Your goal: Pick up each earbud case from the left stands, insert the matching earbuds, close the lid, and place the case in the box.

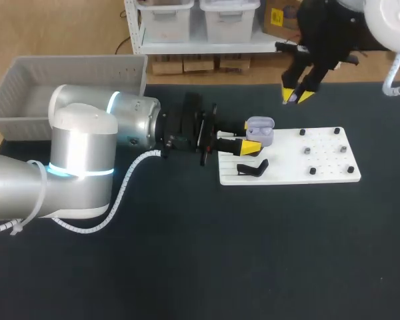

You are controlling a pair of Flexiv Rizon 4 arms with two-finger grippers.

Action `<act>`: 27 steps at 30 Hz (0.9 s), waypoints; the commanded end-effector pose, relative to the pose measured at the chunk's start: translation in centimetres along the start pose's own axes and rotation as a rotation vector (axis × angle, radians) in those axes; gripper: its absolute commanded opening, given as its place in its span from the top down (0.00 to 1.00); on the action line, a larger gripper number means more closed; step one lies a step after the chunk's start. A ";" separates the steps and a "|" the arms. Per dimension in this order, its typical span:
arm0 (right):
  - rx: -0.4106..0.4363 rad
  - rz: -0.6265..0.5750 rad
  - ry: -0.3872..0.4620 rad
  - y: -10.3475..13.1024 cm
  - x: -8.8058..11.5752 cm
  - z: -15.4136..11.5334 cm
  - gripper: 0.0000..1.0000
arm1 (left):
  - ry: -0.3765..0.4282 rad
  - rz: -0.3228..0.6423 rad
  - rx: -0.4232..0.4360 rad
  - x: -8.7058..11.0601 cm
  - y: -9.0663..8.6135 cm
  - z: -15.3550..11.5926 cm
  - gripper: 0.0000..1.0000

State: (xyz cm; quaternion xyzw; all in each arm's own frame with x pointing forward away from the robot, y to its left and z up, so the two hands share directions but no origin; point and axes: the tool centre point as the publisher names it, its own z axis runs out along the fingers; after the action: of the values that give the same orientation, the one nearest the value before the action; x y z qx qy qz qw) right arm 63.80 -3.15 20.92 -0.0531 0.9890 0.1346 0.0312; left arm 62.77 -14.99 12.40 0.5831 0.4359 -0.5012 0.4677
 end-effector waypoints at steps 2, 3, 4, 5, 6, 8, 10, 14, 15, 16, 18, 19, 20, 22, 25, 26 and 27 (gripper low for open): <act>0.035 -0.055 0.042 2.1 0.4 0.9 1.00 | -0.001 0.002 -0.005 0.0 -0.1 0.0 1.00; 0.045 -0.067 0.049 2.4 0.6 1.1 1.00 | -0.001 0.002 -0.005 0.0 -0.1 0.0 1.00; 0.051 -0.078 0.053 2.7 0.7 1.3 1.00 | -0.001 0.002 -0.005 0.0 -0.1 0.0 1.00; 0.068 -0.090 0.056 2.9 0.8 1.4 1.00 | -0.001 0.002 -0.005 0.0 -0.1 0.0 1.00; 0.082 -0.101 0.053 3.1 1.0 1.6 1.00 | -0.001 0.002 -0.005 0.0 -0.1 0.0 1.00; 0.091 -0.118 0.054 3.6 1.2 1.7 1.00 | -0.001 0.002 -0.005 0.0 -0.1 0.0 1.00; 0.105 -0.131 0.049 3.9 1.5 1.9 1.00 | -0.001 0.002 -0.005 0.0 -0.1 0.0 1.00; 0.124 -0.150 0.057 4.3 1.7 2.7 1.00 | -0.001 0.002 -0.005 0.0 -0.1 0.0 1.00; 0.123 -0.152 0.059 4.4 1.7 2.8 1.00 | -0.001 0.002 -0.005 0.0 -0.1 0.0 1.00; 0.126 -0.155 0.061 4.4 1.8 2.9 1.00 | -0.001 0.002 -0.005 0.0 -0.1 0.0 1.00; 0.130 -0.160 0.065 4.5 1.8 3.2 1.00 | -0.001 0.002 -0.005 0.0 -0.1 0.0 1.00; 0.133 -0.162 0.068 4.5 1.8 3.3 1.00 | -0.001 0.002 -0.005 0.0 -0.1 0.0 1.00; 0.138 -0.164 0.069 4.5 1.8 3.4 1.00 | -0.001 0.002 -0.005 0.0 -0.1 0.0 1.00; 0.145 -0.167 0.073 4.5 1.8 3.6 1.00 | -0.001 0.002 -0.005 0.0 -0.1 0.0 1.00; 0.153 -0.169 0.079 4.5 1.8 3.8 1.00 | -0.001 0.002 -0.005 0.0 -0.1 0.0 1.00; 0.154 -0.169 0.080 4.5 1.8 3.9 1.00 | -0.001 0.002 -0.005 0.0 -0.1 0.0 1.00; 0.154 -0.169 0.081 4.5 1.8 4.0 1.00 | -0.001 0.002 -0.005 0.0 -0.1 0.0 1.00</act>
State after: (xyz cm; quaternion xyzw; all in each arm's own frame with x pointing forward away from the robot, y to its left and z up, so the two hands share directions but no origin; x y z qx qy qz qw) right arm 61.54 1.86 18.24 -0.1395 0.9887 0.0543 0.0080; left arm 62.77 -14.99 12.40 0.5831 0.4359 -0.5012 0.4677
